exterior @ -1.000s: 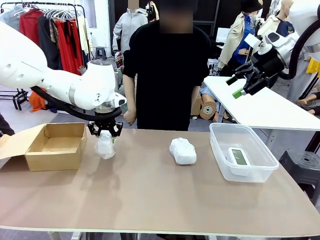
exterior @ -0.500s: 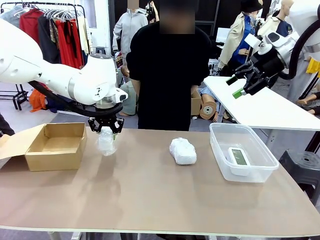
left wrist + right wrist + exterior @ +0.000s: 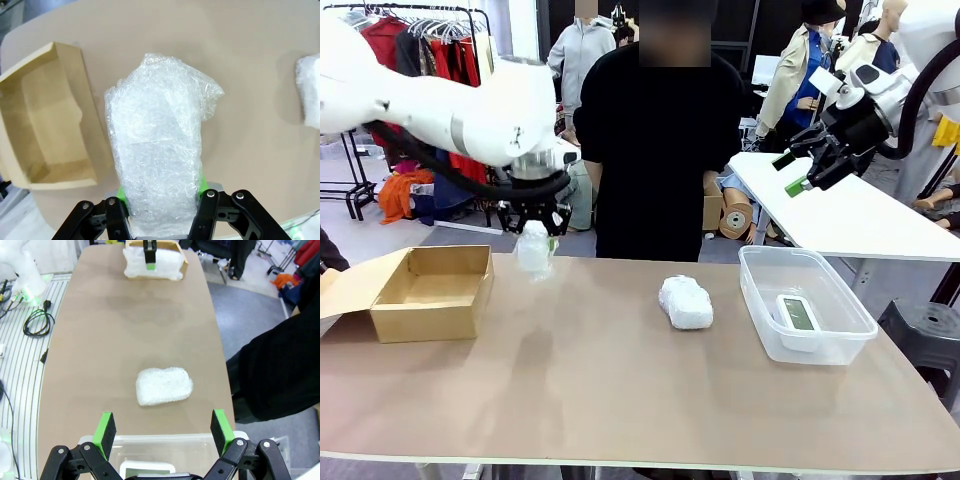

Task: Separate and place wrapped and unwrapped clocks.
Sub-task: Pick up the Digital clock indicated by the person.

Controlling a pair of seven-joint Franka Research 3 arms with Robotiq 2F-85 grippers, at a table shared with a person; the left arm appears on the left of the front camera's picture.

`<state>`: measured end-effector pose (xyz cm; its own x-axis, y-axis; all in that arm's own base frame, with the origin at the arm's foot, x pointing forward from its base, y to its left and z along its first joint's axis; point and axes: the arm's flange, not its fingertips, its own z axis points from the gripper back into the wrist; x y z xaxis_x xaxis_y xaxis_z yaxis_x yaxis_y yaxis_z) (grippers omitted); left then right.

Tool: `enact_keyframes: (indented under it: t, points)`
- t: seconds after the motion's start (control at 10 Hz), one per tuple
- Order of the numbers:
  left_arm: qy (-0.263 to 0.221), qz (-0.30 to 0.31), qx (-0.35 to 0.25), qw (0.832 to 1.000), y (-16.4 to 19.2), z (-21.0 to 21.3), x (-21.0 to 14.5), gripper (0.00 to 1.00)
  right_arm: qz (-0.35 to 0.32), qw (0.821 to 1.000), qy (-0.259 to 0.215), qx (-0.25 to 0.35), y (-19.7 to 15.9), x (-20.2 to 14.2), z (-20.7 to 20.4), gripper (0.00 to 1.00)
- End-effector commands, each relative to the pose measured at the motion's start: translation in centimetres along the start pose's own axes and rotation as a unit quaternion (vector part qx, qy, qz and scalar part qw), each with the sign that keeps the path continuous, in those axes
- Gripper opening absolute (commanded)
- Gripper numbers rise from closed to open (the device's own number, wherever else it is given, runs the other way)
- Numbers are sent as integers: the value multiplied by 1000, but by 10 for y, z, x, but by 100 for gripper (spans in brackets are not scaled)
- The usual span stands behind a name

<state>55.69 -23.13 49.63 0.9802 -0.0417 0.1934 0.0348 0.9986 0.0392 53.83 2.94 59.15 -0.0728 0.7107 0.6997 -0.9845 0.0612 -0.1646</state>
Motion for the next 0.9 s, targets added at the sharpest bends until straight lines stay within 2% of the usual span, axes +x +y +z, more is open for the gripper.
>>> enact_keyframes:
  t: [0.0, 0.4, 0.8]
  points:
    - [-4, -9, -7, 1000, 1, 31, 10, 0, 1, 1000, 0, 0, 0, 1, 1, 100]
    - [-41, -31, -5, 999, -5, 95, 25, 0, 1, 1000, 0, 0, 0, 1, 1, 100]
    - [-62, -52, -19, 997, -3, 125, 29, 0, 1, 1000, 0, 0, 0, 1, 1, 100]
